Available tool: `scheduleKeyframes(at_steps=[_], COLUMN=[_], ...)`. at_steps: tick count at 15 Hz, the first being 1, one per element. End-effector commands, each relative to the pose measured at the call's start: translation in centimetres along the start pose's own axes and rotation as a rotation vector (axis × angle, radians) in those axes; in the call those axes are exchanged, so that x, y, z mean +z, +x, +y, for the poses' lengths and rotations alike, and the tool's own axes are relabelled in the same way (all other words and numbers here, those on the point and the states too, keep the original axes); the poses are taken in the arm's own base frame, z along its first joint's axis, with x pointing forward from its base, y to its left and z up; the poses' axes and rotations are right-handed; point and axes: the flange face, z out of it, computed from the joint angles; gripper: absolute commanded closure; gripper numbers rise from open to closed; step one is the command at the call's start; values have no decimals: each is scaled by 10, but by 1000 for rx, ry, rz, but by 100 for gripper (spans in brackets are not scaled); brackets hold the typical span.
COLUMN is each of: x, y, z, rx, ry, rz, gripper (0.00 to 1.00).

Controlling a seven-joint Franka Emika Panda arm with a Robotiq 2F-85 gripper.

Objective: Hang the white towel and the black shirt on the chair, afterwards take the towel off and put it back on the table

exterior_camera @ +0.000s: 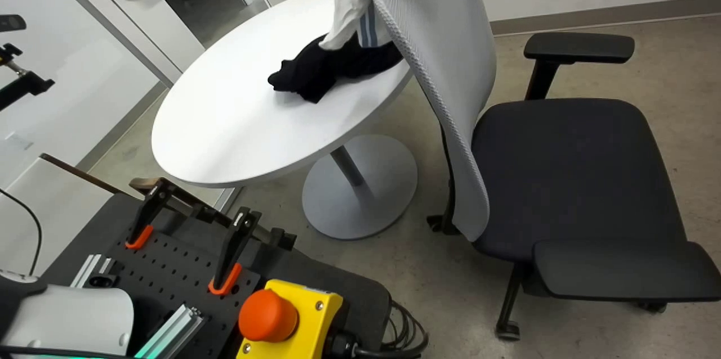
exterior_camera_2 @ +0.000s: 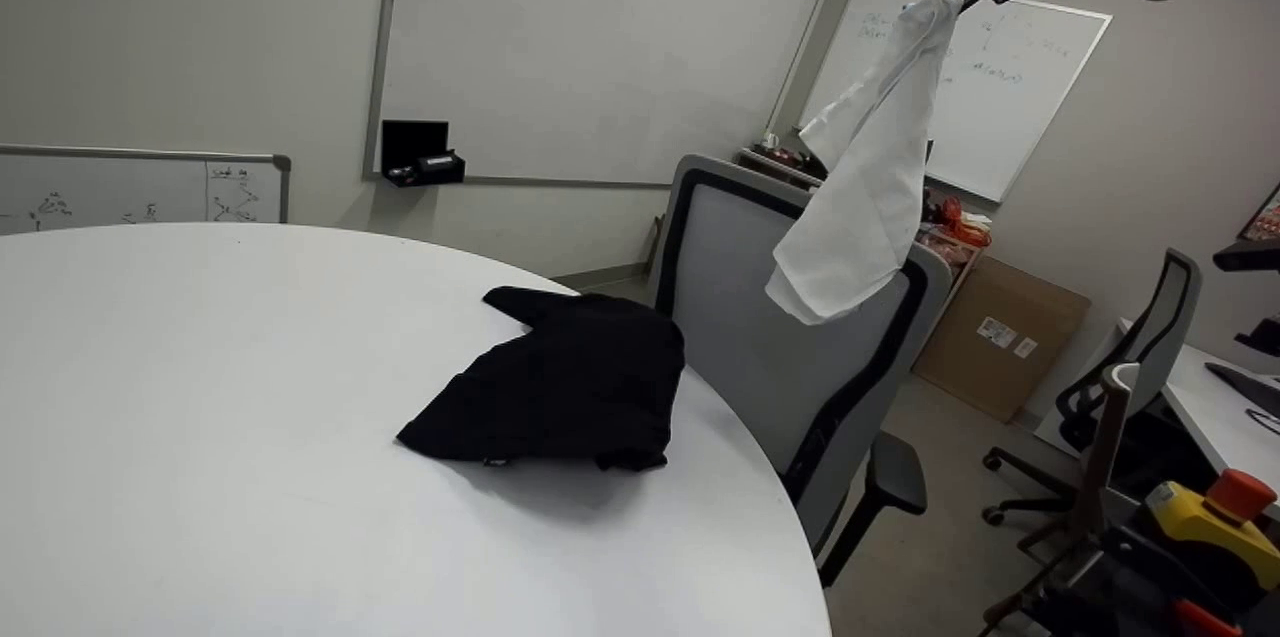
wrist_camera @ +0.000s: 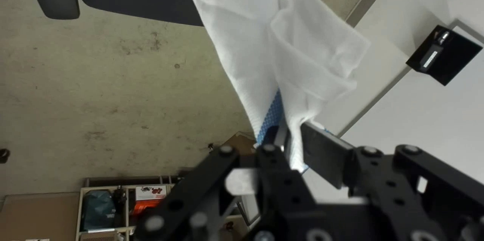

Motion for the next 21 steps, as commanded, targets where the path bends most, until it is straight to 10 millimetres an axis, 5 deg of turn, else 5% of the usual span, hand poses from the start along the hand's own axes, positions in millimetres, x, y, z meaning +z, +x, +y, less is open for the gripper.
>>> scheduleKeyframes(at_steps=[1, 10, 11, 13, 18, 21], x=[4, 46, 47, 51, 50, 38], y=[24, 35, 36, 38, 34, 3], z=[10, 66, 72, 79, 79, 60], rx=[46, 137, 148, 160, 151, 70], ry=[-11, -105, -112, -124, -119, -104], rz=[5, -37, -40, -41, -49, -100], gripper=[97, 97, 64, 58, 22, 0])
